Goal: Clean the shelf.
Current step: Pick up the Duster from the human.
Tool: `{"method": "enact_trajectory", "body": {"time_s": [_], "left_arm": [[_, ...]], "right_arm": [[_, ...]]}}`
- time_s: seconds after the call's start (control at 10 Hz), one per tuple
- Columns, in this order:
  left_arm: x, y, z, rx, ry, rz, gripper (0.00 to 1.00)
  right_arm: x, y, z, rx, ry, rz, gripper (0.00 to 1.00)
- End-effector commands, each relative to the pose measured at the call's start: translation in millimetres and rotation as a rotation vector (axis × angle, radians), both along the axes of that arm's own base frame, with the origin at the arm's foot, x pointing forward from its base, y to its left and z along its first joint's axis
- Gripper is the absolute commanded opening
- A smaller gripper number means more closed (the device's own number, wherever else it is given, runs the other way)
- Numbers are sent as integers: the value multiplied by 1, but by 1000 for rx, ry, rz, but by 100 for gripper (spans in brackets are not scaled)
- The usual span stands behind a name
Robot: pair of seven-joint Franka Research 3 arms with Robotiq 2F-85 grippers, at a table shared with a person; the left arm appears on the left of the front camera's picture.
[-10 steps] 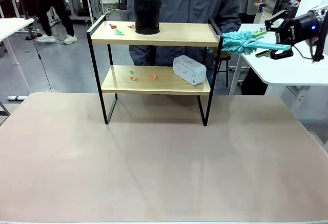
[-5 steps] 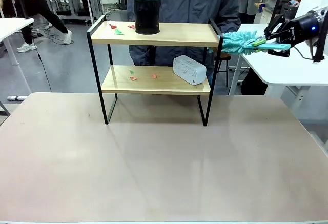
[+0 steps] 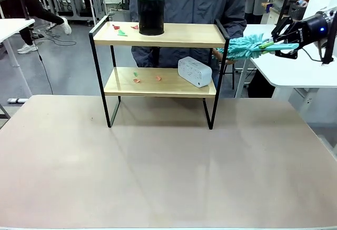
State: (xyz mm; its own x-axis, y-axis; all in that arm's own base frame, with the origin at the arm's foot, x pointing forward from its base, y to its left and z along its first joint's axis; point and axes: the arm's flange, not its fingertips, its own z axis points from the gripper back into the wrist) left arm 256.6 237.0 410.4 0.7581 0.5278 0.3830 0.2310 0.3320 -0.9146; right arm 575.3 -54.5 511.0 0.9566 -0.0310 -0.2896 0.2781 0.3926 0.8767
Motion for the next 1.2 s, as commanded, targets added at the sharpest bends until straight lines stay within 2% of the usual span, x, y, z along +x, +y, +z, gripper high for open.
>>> {"method": "enact_trajectory", "body": {"time_s": [0.0, 0.1, 0.3, 0.5, 0.6, 0.7, 0.8, 1.0, 1.1], "left_arm": [[0, -1, 0, -5, -34, 4, 100], [0, -1, 0, -5, -34, 4, 100], [0, -1, 0, -5, -34, 4, 100], [0, -1, 0, -5, -34, 4, 100], [0, -1, 0, -5, -34, 4, 100], [0, -1, 0, -5, -34, 4, 100], [0, -1, 0, -5, -34, 4, 100], [0, -1, 0, -5, -34, 4, 100], [0, -1, 0, -5, -34, 4, 100]], "right_arm": [[1, 1, 7, -45, -52, 13, 0], [-5, -5, 15, -51, -115, 20, 0], [-53, -37, 47, -63, -193, 99, 0], [-126, -83, 70, -124, -230, 182, 0], [-170, -106, 73, -180, -301, 255, 0], [-203, -125, 69, -168, -349, 357, 0], [-228, -138, 58, -140, -362, 389, 0], [-260, -143, 15, -100, -355, 485, 0], [-263, -137, -1, -99, -329, 502, 0]]}}
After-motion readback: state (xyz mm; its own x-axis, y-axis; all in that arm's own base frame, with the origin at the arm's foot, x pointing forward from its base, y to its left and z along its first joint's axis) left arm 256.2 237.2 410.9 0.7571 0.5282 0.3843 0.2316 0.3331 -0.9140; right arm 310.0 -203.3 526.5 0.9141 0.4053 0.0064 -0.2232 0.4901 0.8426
